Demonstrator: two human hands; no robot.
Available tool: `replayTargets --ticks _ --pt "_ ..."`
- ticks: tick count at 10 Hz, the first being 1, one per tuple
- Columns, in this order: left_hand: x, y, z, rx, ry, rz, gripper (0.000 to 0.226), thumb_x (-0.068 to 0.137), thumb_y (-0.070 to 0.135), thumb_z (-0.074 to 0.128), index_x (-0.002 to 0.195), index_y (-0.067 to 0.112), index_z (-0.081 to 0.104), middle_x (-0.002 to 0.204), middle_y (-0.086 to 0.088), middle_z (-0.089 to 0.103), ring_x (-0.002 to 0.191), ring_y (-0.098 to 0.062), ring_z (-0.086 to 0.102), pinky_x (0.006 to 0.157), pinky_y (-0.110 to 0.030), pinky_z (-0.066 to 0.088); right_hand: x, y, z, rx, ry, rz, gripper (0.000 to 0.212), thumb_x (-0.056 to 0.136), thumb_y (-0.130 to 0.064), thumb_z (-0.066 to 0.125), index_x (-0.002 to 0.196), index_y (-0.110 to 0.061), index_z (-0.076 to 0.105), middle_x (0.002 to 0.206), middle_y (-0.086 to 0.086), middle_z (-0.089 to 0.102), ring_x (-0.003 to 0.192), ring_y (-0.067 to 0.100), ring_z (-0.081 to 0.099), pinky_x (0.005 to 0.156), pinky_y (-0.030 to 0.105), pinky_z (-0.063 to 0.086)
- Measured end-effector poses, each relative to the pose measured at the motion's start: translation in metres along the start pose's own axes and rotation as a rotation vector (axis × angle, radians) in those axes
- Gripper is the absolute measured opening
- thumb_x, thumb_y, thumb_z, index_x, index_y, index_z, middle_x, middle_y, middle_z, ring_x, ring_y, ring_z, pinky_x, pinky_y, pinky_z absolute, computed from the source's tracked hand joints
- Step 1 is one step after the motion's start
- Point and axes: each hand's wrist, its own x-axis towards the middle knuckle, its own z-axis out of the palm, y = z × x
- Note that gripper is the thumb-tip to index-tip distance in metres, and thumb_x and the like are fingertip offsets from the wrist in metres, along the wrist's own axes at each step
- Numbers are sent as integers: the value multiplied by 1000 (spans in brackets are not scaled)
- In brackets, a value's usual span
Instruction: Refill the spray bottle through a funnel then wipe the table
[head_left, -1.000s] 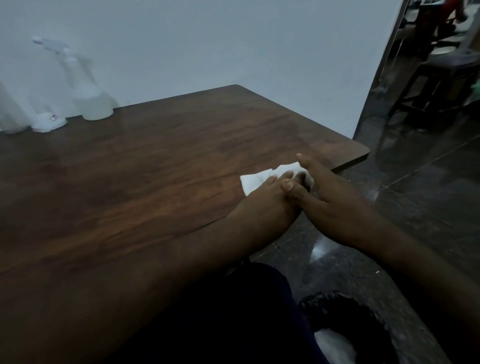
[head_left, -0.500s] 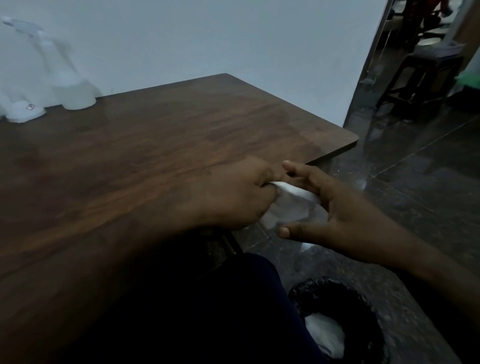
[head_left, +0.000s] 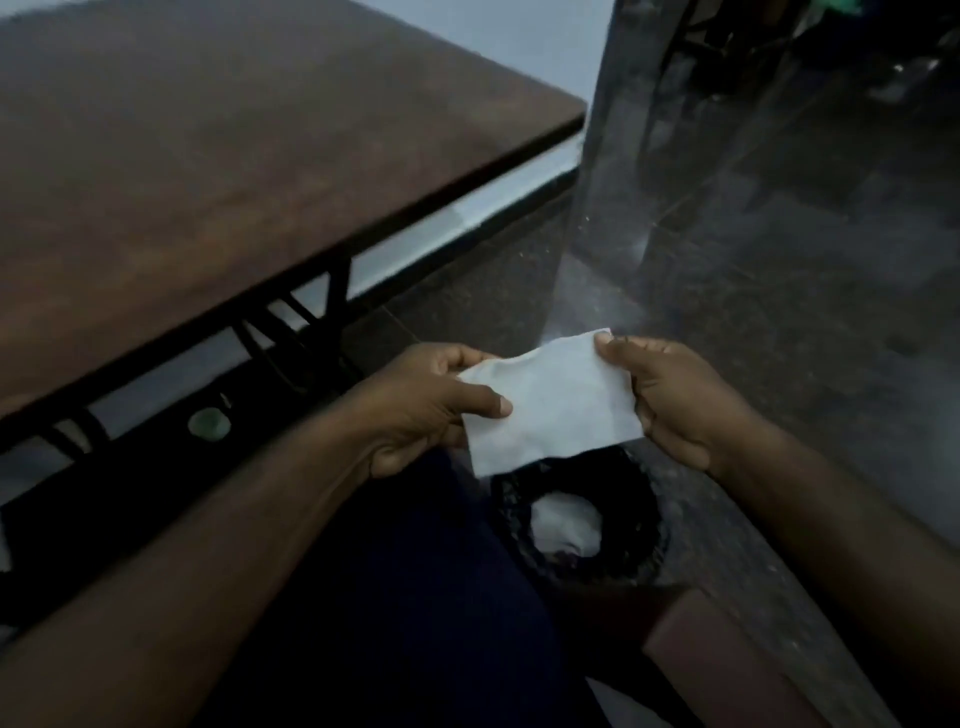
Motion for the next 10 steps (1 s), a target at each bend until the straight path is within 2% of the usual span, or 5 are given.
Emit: replayTargets --ticks 3,4,5,8,10 --pt "139 -81 73 344 166 -167 14 85 -3 47 86 -2 62 83 -20 59 78 -34 64 51 -35 49 46 110 -89 -121 169 146 23 89 -8 69 110 0 71 104 19 74 94 33 71 83 43 59" --pt "170 -114 92 451 150 -298 29 86 -3 45 112 -8 57 101 -26 60 86 -42 65 45 -33 50 61 155 -108 -181 233 208 21 85 -11 71 104 -4 74 102 17 75 95 35 71 88 49 57" --pt "190 -137 103 580 122 -386 32 90 2 47 120 -6 54 109 -32 59 82 -43 66 58 -49 57 71 192 -121 -199 257 261 26 81 -17 71 104 -7 74 99 13 76 92 32 72 86 49 58" --pt "211 -147 89 864 82 -401 43 92 22 59 126 -4 54 131 -23 54 117 -35 54 89 -33 45 97 258 -133 -440 353 456 40 84 -22 72 56 -21 43 57 2 42 55 17 43 50 24 31" --pt "207 -135 85 912 111 -393 40 92 22 59 124 -1 52 128 -22 54 114 -35 55 77 -30 42 106 250 -113 -742 214 402 26 90 -31 65 79 -8 61 73 12 56 73 24 57 59 28 36"
